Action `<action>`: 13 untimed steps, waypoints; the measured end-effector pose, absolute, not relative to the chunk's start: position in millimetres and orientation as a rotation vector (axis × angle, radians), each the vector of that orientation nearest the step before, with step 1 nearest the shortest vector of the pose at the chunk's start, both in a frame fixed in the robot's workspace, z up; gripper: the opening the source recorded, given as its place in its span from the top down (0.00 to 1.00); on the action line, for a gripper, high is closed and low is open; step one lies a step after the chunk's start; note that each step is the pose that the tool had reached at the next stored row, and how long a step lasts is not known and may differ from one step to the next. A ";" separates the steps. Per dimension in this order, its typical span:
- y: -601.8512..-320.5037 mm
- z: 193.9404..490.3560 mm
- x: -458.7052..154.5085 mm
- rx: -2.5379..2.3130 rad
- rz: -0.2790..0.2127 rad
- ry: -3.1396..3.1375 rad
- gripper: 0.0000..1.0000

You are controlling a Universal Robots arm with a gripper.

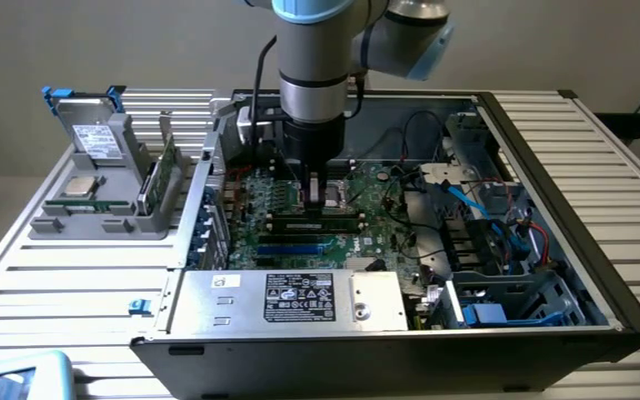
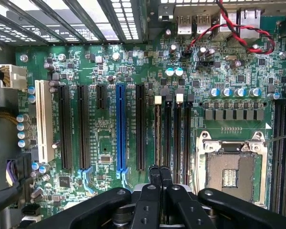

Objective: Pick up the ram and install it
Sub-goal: 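Press down the ram until it locks into place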

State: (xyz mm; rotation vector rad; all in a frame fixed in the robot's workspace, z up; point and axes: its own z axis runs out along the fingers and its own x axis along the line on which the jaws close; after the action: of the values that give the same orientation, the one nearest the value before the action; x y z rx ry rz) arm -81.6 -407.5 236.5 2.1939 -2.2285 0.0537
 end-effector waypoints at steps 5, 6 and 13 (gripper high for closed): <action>-407.4 233.2 -81.5 2.194 0.054 -2.229 0.89; -407.3 232.7 -81.5 2.194 0.054 -2.229 0.89; -407.2 228.8 -81.6 2.193 0.054 -2.228 0.89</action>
State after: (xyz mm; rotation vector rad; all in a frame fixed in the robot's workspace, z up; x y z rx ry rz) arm -81.6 -407.2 228.8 2.1935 -2.2279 0.0541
